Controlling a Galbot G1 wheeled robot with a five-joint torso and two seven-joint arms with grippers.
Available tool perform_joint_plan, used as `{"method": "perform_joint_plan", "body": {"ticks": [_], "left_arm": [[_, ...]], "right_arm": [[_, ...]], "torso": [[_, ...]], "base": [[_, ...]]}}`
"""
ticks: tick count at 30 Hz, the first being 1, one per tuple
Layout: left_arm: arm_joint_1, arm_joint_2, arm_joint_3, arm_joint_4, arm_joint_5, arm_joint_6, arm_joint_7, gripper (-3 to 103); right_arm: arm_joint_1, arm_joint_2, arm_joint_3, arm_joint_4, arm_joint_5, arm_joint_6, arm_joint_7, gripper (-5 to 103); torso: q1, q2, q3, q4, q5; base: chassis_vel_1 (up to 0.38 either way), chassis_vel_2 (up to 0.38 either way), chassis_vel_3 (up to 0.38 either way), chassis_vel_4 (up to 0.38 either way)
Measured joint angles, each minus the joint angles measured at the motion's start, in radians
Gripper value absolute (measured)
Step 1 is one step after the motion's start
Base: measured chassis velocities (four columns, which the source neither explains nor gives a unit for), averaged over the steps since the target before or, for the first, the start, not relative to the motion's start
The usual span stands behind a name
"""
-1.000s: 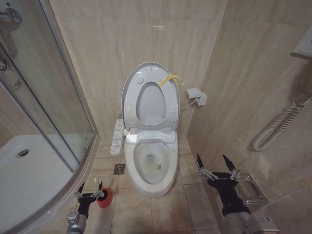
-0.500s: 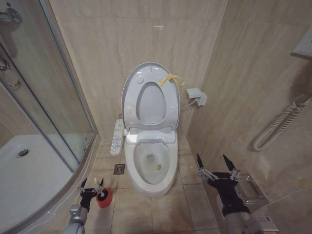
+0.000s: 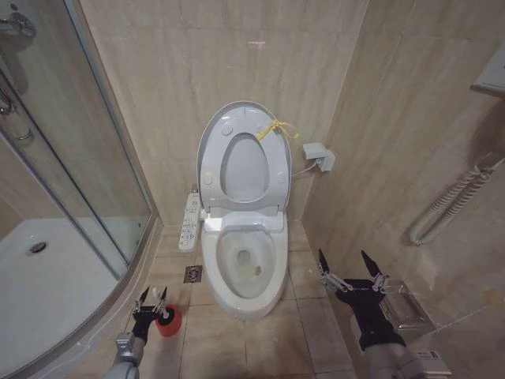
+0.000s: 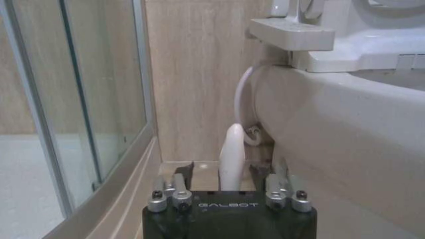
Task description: Open the toilet lid, clean the toilet bowl with a toilet brush, close the toilet lid, and flush.
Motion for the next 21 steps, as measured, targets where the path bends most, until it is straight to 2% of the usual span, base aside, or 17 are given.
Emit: {"method": "perform_joint_plan", "body": {"ticks": [6,7,14,15,18,21], "left_arm": [[0.006,0.001,-0.008,-0.004,-0.001,-0.005,0.001,61],[0.009,0.001,-0.009,-0.009,-0.004,-0.006,0.001,34],[0.034,0.005,-0.019,-0.032,-0.01,-0.002,0.009,34],[0.039,0.004,-0.022,-0.037,-0.012,-0.002,0.01,21],[0.048,0.003,-0.029,-0.047,-0.014,0.0,0.012,21],[0.081,0.005,-0.049,-0.106,-0.023,0.003,0.019,21]], "right_arm": [[0.0,0.0,0.0,0.0,0.0,0.0,0.0,100],[0.0,0.0,0.0,0.0,0.0,0.0,0.0,100],[0.0,0.0,0.0,0.0,0.0,0.0,0.0,100],[0.0,0.0,0.0,0.0,0.0,0.0,0.0,100],[0.0,0.0,0.0,0.0,0.0,0.0,0.0,100],[0.0,0.0,0.0,0.0,0.0,0.0,0.0,100]], "torso": [[0.0,0.0,0.0,-0.0002,0.0],[0.0,0.0,0.0,-0.0001,-0.0001],[0.0,0.0,0.0,-0.0001,0.0],[0.0,0.0,0.0,-0.0001,0.0],[0.0,0.0,0.0,-0.0001,-0.0001],[0.0,0.0,0.0,-0.0001,-0.0001]], "base": [[0.0,0.0,0.0,0.0],[0.0,0.0,0.0,0.0],[0.0,0.0,0.0,0.0],[0.0,0.0,0.0,0.0],[0.0,0.0,0.0,0.0],[0.0,0.0,0.0,0.0]]}}
